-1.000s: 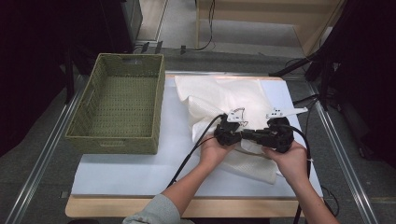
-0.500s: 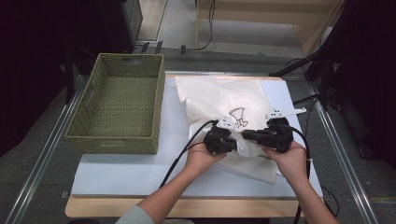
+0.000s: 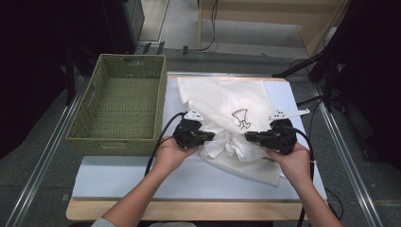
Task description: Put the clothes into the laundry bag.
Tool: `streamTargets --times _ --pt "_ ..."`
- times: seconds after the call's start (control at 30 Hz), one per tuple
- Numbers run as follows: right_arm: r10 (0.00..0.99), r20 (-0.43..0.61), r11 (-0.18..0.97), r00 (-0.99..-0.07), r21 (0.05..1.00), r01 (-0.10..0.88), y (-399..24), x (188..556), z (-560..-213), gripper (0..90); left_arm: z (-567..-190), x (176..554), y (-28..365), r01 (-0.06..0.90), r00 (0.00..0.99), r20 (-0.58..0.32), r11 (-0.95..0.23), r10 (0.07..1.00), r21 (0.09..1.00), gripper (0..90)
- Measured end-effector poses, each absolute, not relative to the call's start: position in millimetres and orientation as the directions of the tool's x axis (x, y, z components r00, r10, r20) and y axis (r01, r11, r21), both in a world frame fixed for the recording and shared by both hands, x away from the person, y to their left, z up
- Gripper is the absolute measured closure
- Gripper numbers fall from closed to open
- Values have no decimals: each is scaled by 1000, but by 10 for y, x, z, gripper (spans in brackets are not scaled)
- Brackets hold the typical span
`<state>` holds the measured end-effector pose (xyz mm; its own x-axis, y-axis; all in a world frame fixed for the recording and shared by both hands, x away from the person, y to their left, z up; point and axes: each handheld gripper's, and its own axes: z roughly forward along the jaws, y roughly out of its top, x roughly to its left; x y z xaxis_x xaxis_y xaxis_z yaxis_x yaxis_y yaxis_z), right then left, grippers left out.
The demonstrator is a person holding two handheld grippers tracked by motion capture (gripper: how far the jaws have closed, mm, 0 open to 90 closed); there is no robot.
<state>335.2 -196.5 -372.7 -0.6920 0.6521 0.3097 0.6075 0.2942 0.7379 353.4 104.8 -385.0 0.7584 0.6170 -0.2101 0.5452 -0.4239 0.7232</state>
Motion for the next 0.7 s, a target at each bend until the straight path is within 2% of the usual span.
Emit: streamTargets --times 0.4,0.6,0.7 --pt "654 314 289 -688 737 611 -1979 3350 -3710 888 -3668 3691 1219 566 712 -182 -401 678 721 900" --pt "652 311 292 -691 738 608 -1966 3346 -3691 889 -3798 3759 1175 599 685 -192 -393 703 698 900" --pt "651 315 290 -690 738 610 -1972 3348 -3692 889 -3896 3801 1117 604 678 -165 -415 716 681 900"
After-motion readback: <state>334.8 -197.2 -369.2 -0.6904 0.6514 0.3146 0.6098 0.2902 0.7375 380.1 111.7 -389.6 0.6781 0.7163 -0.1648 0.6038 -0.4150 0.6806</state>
